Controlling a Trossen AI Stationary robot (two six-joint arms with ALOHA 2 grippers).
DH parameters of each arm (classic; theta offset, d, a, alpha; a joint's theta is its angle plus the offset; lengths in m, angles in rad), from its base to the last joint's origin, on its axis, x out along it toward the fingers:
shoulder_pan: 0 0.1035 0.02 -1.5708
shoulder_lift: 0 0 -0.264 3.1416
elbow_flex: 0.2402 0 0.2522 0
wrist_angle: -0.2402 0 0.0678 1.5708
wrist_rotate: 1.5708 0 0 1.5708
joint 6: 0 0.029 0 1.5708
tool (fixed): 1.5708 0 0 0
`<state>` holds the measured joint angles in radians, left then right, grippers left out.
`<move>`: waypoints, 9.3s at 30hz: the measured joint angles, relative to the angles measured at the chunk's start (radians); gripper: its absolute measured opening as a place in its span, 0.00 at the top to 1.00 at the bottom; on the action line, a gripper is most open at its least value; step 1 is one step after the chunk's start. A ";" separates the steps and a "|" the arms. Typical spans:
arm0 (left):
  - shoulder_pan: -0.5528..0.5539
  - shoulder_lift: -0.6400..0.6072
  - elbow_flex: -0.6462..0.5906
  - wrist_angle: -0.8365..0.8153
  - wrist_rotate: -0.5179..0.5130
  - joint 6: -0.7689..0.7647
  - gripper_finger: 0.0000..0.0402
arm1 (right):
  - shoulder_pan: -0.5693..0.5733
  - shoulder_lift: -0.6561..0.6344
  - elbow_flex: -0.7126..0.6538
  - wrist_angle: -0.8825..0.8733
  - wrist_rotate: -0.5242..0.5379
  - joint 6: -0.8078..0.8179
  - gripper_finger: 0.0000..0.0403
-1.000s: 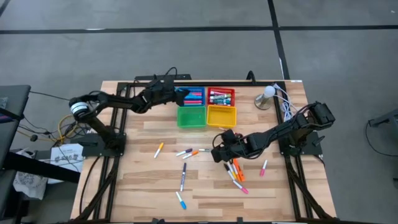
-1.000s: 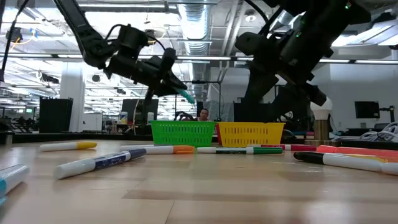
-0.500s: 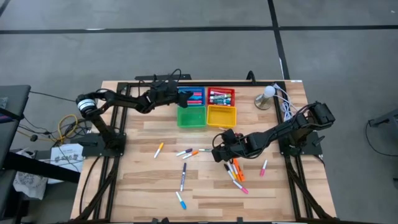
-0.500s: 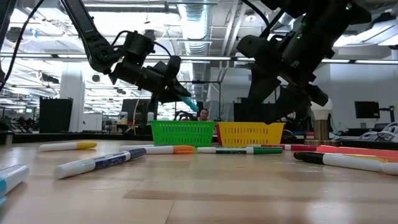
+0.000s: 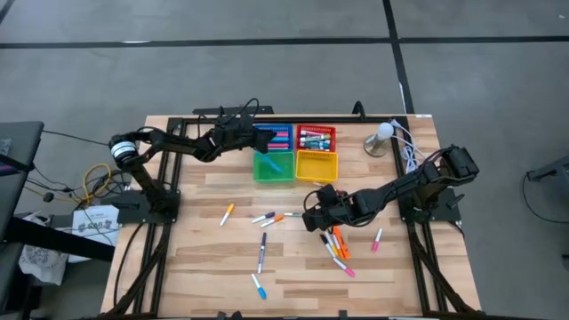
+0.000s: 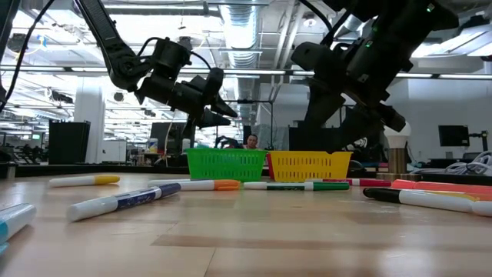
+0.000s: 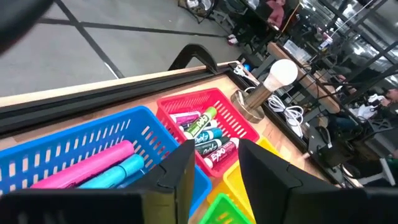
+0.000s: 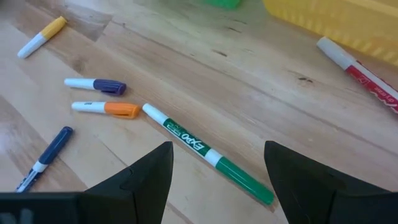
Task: Pick & Place Markers
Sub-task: Put the blue highlighter into the blue bin, then put the orange highlighter into the blue bin
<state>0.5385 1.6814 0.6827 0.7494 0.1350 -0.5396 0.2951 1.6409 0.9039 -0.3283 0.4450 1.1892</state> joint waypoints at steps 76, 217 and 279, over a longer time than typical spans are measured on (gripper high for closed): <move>-0.193 -0.975 -0.002 -1.009 -0.123 0.489 0.67 | -0.495 0.593 0.892 -0.432 -0.472 -1.464 0.59; -0.191 -0.966 -0.064 -0.965 -0.120 0.422 0.67 | -0.526 0.683 1.005 -0.567 -0.520 -1.450 0.86; -0.191 -0.966 -0.064 -0.966 -0.120 0.399 0.67 | -0.697 0.675 1.276 -0.672 -0.344 -1.450 0.75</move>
<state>0.3473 0.7151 0.6189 -0.2162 0.0151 -0.1402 -0.4016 2.3159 2.1794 -1.0007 0.1008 -0.2612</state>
